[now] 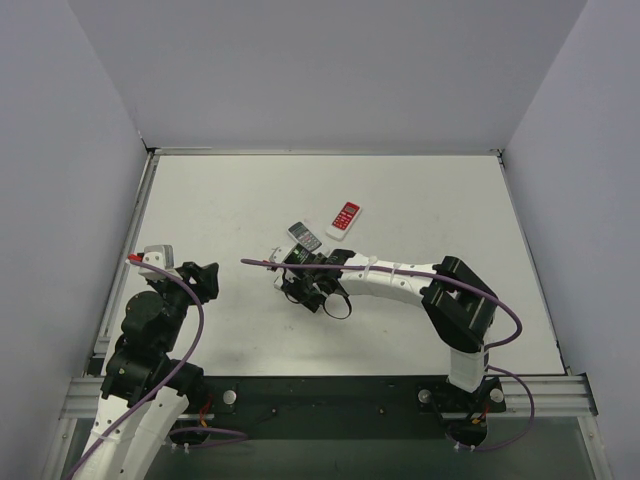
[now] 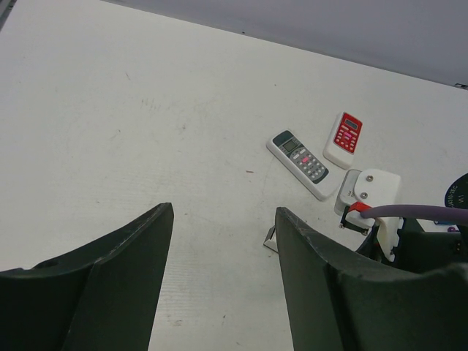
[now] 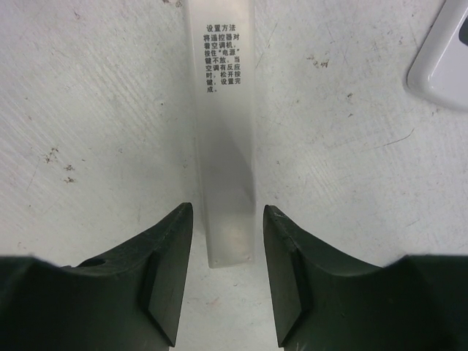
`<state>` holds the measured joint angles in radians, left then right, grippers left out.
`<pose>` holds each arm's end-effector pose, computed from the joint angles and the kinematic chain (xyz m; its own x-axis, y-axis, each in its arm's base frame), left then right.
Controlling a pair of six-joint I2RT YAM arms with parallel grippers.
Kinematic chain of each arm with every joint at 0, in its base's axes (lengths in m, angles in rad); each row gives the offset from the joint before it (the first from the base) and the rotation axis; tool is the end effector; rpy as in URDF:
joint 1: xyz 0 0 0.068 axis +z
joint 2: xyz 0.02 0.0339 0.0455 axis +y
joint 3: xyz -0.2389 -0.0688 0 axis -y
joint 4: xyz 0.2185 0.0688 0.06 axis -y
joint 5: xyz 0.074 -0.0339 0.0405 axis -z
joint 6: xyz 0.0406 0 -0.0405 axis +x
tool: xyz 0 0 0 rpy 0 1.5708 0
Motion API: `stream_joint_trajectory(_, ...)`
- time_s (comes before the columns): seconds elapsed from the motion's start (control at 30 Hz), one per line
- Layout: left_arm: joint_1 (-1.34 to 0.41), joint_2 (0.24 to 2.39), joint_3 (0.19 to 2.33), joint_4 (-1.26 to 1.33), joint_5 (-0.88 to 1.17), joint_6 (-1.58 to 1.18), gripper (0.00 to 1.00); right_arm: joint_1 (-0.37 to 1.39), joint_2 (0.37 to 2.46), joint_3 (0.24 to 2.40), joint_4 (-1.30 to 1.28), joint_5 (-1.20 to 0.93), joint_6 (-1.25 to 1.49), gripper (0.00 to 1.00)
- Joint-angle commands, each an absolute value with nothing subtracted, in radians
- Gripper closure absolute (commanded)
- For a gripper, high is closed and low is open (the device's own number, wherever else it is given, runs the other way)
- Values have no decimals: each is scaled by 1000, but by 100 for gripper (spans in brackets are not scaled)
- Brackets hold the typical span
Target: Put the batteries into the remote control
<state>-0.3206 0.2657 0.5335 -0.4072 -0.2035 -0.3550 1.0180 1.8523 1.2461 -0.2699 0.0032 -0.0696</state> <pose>0.0946 -0.0228 0.2761 -0.1649 -0.3039 -0.9383 0.0655 0.9459 -0.3179 0.1962 0.3178 0.1798 -0.3433 -0.6889 -0.6384 -0.8760 0.4801 -0.0470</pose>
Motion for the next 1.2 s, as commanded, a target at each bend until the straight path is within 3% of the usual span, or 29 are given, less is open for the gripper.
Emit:
stream_joint_trajectory(0.0, -314, 270, 538, -364, -192, -356, 32, 1009, 1833, 1252, -285, 9, -74, 61)
stream_joint_trajectory(1.17, -313, 275, 537, -364, -192, -354, 32, 994, 1887, 1273, -285, -34, -89, 69)
